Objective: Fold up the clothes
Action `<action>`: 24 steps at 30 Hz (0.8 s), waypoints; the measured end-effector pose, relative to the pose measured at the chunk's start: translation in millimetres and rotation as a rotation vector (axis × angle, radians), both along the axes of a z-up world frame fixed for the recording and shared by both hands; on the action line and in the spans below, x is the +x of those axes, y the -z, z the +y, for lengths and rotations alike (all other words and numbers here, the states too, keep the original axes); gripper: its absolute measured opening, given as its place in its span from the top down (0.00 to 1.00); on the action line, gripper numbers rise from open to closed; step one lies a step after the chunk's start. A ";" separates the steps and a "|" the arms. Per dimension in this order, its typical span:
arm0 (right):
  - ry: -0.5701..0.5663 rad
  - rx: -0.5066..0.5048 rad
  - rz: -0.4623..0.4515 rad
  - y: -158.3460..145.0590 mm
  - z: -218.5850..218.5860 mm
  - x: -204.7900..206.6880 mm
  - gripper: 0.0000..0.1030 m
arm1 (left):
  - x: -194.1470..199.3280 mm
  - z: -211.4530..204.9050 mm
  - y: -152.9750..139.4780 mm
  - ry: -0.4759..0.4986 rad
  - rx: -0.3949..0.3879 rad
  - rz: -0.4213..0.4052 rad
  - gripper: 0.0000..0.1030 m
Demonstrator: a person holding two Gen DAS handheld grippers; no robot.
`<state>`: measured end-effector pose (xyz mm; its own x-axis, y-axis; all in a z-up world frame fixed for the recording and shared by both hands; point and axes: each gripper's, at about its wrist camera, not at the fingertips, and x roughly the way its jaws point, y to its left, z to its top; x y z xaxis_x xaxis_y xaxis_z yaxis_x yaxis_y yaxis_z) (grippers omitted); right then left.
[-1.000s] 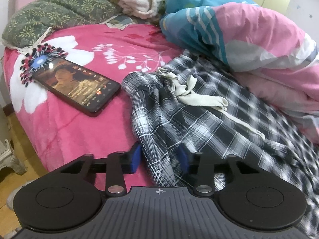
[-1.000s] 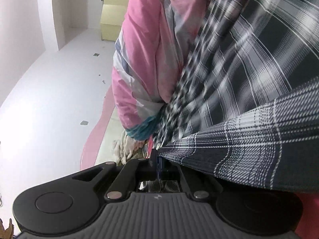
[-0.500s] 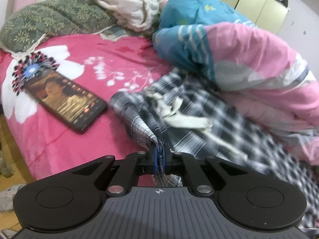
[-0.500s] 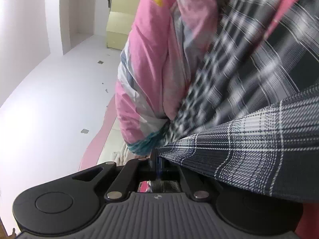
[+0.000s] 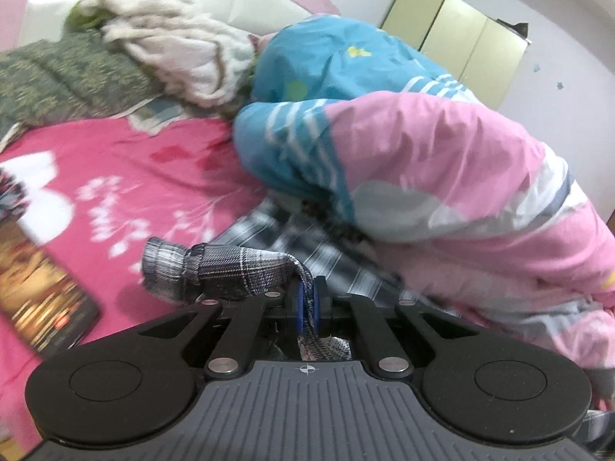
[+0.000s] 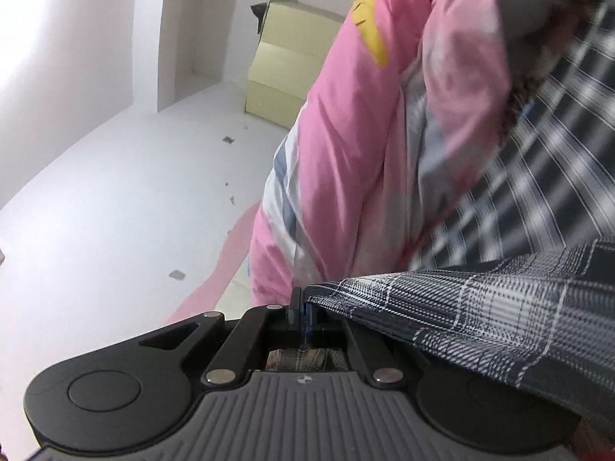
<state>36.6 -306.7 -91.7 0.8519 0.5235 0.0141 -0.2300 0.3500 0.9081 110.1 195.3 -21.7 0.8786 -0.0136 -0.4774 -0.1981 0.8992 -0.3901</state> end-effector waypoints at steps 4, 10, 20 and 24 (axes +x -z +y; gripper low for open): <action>0.023 -0.001 0.005 3.4 -12.8 40.9 1.00 | 38.2 -9.2 -2.3 0.020 0.035 -0.002 0.97; 0.047 -0.008 0.057 22.6 -24.4 101.2 1.00 | 98.3 -24.4 13.3 0.042 0.092 0.038 0.97; 0.071 -0.003 0.180 81.0 -35.4 163.4 1.00 | 160.4 -28.1 55.8 0.084 0.118 0.106 0.93; 0.078 0.001 0.275 100.4 -39.1 176.4 0.97 | 163.6 -18.6 65.3 0.118 0.061 0.112 0.78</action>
